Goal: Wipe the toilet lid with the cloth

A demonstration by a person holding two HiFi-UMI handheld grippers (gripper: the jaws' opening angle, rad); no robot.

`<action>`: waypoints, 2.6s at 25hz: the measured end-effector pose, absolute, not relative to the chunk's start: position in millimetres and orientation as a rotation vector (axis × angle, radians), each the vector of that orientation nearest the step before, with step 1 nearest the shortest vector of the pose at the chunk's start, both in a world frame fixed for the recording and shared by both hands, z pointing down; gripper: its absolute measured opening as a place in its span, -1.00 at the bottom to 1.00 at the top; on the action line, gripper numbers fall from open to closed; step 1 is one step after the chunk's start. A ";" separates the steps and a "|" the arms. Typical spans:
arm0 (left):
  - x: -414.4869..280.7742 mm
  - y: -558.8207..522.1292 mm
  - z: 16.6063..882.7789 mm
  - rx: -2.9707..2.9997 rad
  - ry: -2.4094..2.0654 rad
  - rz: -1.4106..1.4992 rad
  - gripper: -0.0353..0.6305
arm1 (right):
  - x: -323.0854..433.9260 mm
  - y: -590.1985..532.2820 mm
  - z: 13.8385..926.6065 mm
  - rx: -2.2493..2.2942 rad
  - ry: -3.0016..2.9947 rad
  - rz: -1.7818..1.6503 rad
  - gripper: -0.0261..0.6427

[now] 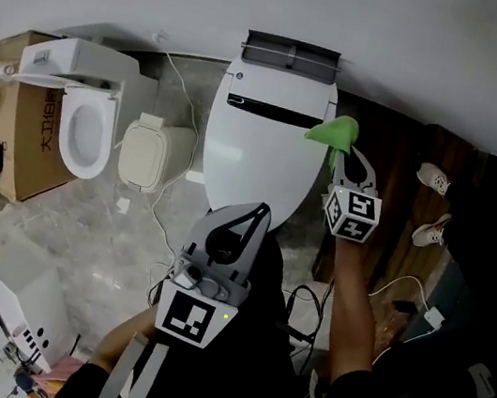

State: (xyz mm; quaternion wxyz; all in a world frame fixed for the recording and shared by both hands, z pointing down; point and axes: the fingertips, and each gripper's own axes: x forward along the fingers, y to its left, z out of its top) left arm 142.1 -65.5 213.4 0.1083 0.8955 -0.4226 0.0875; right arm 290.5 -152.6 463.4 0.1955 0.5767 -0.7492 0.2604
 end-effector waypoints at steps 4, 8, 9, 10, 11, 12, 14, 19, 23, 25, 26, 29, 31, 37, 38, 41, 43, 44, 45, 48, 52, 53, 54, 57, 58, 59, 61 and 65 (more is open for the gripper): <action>138.1 -85.9 238.2 2.598 -1.254 0.256 -0.87 | 296.8 -187.1 512.9 1.609 -2.048 0.742 -0.79; 134.9 -100.3 258.1 2.579 -1.262 0.256 -0.87 | 302.4 -218.8 560.8 1.594 -1.995 0.765 -0.79; 134.4 -102.2 262.7 2.576 -1.260 0.259 -0.87 | 303.4 -225.3 572.5 1.588 -1.982 0.772 -0.79; 133.6 -103.4 267.0 2.572 -1.257 0.261 -0.87 | 303.7 -230.7 584.1 1.579 -1.969 0.775 -0.79; 132.7 -104.0 270.9 2.568 -1.254 0.263 -0.87 | 303.4 -235.1 595.4 1.567 -1.957 0.775 -0.79; 131.7 -104.4 274.6 2.564 -1.250 0.265 -0.87 | 303.0 -238.7 606.5 1.550 -1.943 0.769 -0.79; 130.1 -104.7 281.1 2.558 -1.244 0.271 -0.87 | 302.6 -243.9 628.3 1.502 -1.905 0.731 -0.79; 126.4 -106.2 294.3 2.551 -1.227 0.299 -0.87 | 293.9 -241.3 672.9 1.244 -1.823 0.580 -0.79; 120.7 -106.0 299.2 2.542 -1.226 0.305 -0.87 | 281.1 -209.0 708.6 0.936 -1.769 0.485 -0.79; 119.1 -105.5 301.8 2.529 -1.229 0.295 -0.87 | 279.0 -200.4 714.8 0.881 -1.771 0.439 -0.79; 118.7 -104.6 303.3 2.521 -1.228 0.289 -0.87 | 278.8 -198.3 715.3 0.874 -1.774 0.432 -0.79; 118.6 -101.5 308.1 2.515 -1.224 0.275 -0.87 | 278.3 -197.1 715.8 0.854 -1.765 0.425 -0.79; 118.6 -98.2 313.0 2.512 -1.223 0.274 -0.87 | 276.7 -196.4 717.3 0.826 -1.745 0.399 -0.79; 117.0 -83.7 318.4 2.493 -1.232 0.265 -0.87 | 271.9 -175.7 723.0 0.732 -1.719 0.327 -0.79; 116.3 -81.2 318.7 2.490 -1.235 0.263 -0.87 | 270.3 -169.5 724.5 0.709 -1.715 0.313 -0.79; 114.7 -74.4 318.7 2.479 -1.249 0.248 -0.87 | 265.8 -150.3 728.5 0.648 -1.698 0.271 -0.79; 114.4 -70.0 318.6 2.479 -1.263 0.241 -0.87 | 263.0 -140.0 730.3 0.631 -1.696 0.254 -0.79; 114.0 -67.8 318.9 2.479 -1.270 0.237 -0.87 | 261.3 -135.4 731.1 0.626 -1.695 0.247 -0.79; 113.6 -65.4 319.4 2.477 -1.278 0.234 -0.87 | 259.1 -130.8 732.0 0.621 -1.694 0.240 -0.79; 113.3 -56.5 319.4 2.471 -1.302 0.223 -0.87 | 253.2 -115.5 735.6 0.601 -1.692 0.211 -0.79; 114.5 -40.0 317.4 2.461 -1.323 0.210 -0.87 | 247.9 -94.4 739.3 0.577 -1.690 0.208 -0.79; 114.6 -35.6 316.9 2.459 -1.329 0.208 -0.87 | 246.3 -89.6 740.4 0.574 -1.689 0.207 -0.79; 114.9 -31.5 316.6 2.459 -1.335 0.206 -0.87 | 245.2 -85.6 741.5 0.575 -1.686 0.201 -0.79; 116.1 -21.4 317.1 2.456 -1.366 0.207 -0.87 | 243.1 -77.5 742.4 0.596 -1.692 0.182 -0.79; 116.3 -19.2 317.4 2.454 -1.377 0.207 -0.87 | 243.0 -75.8 742.5 0.609 -1.698 0.177 -0.79; 116.1 -17.8 317.4 2.453 -1.387 0.205 -0.87 | 243.1 -74.2 742.8 0.621 -1.704 0.177 -0.79; 113.0 -14.7 316.5 2.448 -1.404 0.198 -0.87 | 241.9 -66.8 743.7 0.636 -1.713 0.196 -0.79; 100.8 -9.5 315.2 2.427 -1.431 0.196 -0.87 | 232.9 -39.3 746.8 0.602 -1.707 0.191 -0.79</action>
